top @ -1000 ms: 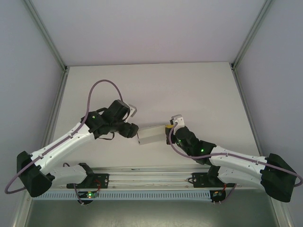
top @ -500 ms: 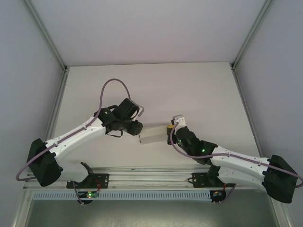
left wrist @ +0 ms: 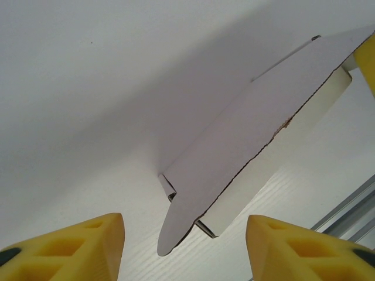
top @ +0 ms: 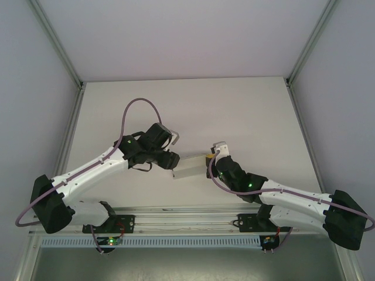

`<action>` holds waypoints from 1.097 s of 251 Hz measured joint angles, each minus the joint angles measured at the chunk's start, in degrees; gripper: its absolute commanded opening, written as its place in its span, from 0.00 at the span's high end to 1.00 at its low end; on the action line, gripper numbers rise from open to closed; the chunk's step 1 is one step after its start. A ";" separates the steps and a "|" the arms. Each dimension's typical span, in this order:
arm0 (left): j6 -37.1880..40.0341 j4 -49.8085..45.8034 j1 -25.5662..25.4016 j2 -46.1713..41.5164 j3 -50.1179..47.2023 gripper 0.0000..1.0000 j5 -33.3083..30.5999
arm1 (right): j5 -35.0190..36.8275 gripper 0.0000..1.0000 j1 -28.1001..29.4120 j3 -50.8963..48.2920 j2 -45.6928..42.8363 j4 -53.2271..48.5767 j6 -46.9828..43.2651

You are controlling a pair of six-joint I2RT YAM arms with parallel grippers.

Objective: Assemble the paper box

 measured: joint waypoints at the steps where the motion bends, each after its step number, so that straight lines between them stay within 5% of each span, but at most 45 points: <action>1: -0.04 0.00 0.00 0.00 0.00 0.51 0.00 | 0.00 1.00 0.00 0.02 0.00 -0.02 -0.02; 106: -0.74 0.00 0.00 0.72 -2.99 0.58 1.20 | -0.02 1.00 0.00 0.26 0.00 -0.52 -0.02; 186: -4.02 0.63 0.00 1.53 -3.32 1.00 1.36 | -0.48 1.00 -0.02 0.98 0.24 -1.57 0.00; 275: -18.16 1.77 0.00 2.99 -2.25 1.00 -1.16 | -0.39 1.00 0.07 0.96 0.50 -1.16 0.00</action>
